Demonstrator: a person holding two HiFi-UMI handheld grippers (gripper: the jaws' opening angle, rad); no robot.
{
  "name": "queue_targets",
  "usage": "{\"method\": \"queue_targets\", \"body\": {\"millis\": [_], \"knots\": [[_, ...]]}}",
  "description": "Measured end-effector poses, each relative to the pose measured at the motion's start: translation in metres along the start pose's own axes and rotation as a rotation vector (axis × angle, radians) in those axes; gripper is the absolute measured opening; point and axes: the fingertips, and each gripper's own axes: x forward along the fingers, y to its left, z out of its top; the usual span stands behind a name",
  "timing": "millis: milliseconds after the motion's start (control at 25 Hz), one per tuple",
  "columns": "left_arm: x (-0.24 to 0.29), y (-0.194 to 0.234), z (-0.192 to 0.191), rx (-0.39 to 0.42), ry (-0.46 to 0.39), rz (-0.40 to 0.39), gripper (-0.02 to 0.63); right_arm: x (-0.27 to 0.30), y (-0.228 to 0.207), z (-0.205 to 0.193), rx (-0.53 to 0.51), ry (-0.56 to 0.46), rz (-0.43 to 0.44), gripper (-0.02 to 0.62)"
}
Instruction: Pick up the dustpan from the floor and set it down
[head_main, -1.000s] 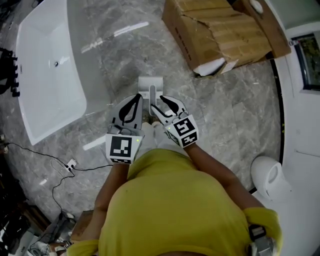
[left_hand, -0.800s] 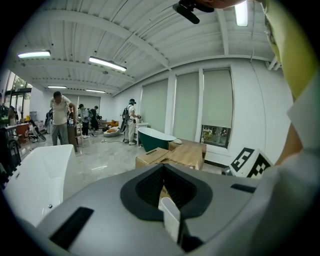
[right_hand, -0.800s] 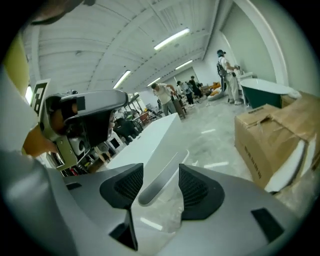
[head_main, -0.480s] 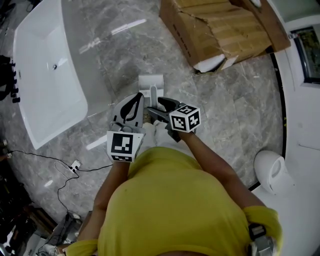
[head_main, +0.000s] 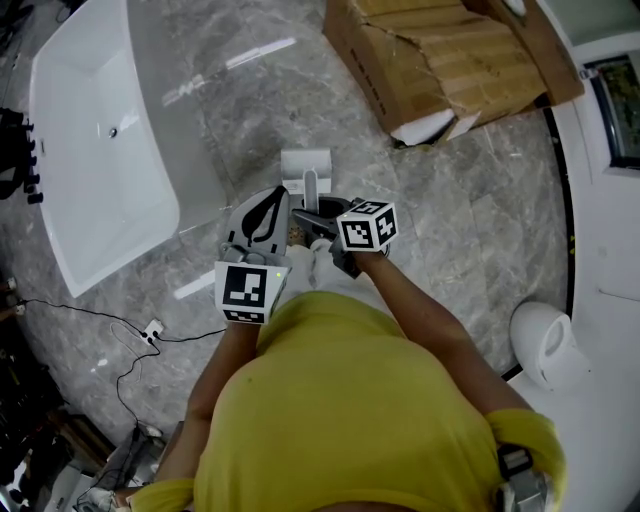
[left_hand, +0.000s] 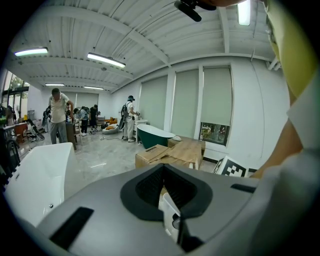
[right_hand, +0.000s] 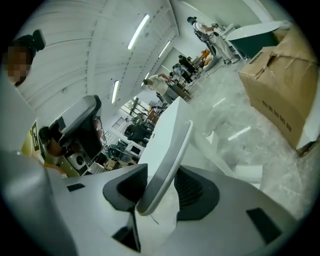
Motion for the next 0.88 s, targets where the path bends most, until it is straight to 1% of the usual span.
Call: {"method": "queue_targets", "body": {"millis": [120,400,680,880], "knots": [[-0.001,0.001,-0.002,-0.002,0.003,0.0,0.0,0.0,0.0,0.006,0.005,-0.008,-0.006,0.173],[-0.003,0.004,0.0,-0.004,-0.01,-0.003,0.0,-0.015,0.026,0.04,0.014,-0.076,0.042,0.176],[-0.004,0.01,0.012,-0.008,-0.043,0.001,0.0,-0.05,0.081,0.072,-0.016,-0.131,0.07,0.186],[-0.005,0.008,0.027,0.013,-0.065,-0.007,0.0,-0.079,0.112,0.095,-0.041,-0.187,0.072,0.19]]}}
